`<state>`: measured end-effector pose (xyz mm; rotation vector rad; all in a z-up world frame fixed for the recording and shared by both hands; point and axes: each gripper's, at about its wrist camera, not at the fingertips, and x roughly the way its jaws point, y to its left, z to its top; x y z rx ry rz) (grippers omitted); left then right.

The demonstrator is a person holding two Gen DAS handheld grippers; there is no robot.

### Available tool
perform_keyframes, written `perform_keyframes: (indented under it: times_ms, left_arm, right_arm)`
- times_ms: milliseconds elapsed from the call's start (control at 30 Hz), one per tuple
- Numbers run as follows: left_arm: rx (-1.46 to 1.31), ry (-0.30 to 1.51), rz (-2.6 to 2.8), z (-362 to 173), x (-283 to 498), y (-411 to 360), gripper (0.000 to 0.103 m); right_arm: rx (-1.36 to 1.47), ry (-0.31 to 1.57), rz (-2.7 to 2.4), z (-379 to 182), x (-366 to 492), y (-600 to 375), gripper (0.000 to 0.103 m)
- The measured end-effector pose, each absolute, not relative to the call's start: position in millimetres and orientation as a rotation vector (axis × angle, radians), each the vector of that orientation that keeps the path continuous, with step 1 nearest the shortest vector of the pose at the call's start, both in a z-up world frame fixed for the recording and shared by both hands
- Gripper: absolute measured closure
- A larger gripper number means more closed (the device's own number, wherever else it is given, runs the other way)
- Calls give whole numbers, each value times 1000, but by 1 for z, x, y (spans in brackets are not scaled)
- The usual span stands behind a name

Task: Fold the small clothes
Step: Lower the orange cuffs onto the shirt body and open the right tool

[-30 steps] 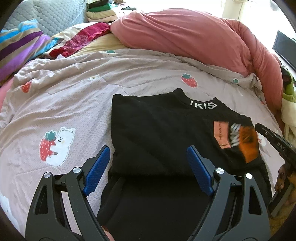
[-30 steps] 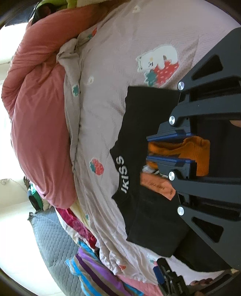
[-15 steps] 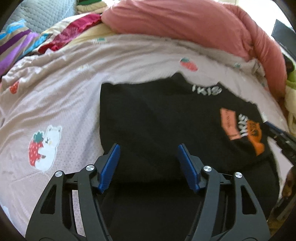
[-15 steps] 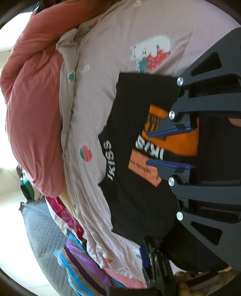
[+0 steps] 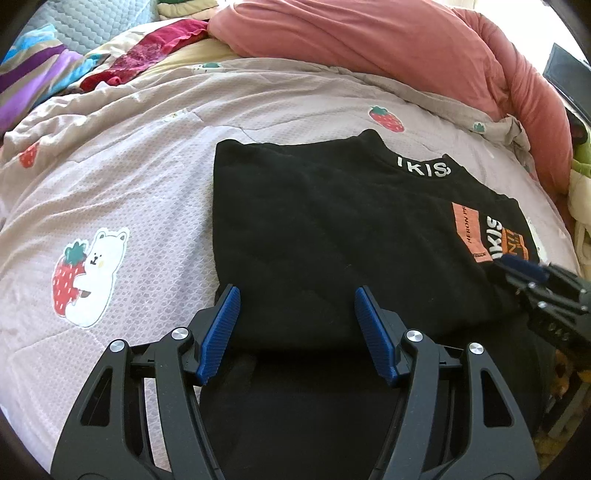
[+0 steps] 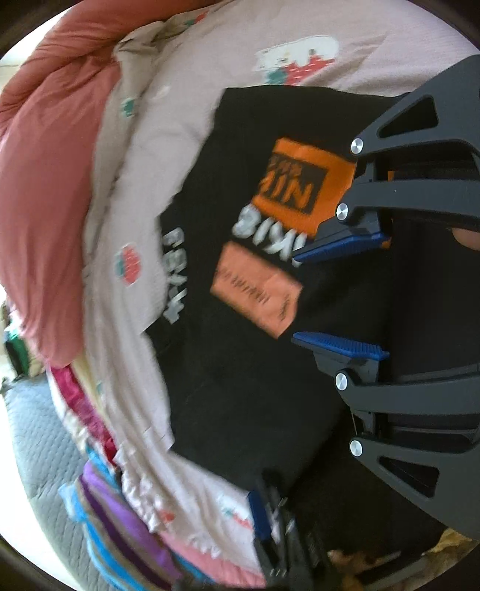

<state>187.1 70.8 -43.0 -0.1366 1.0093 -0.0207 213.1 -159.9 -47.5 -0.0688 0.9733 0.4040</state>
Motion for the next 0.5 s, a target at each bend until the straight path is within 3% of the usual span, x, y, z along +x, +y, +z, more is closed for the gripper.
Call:
perform_keyframes:
  times_ms: [267, 500]
  left_arm:
    - [-144, 1004, -17, -44, 186, 73, 46]
    - [-140, 995, -14, -41, 182, 71, 46]
  right_arm:
    - [-76, 976, 386, -54, 210, -160, 67]
    - [-58, 962, 390, -40, 200, -163, 56]
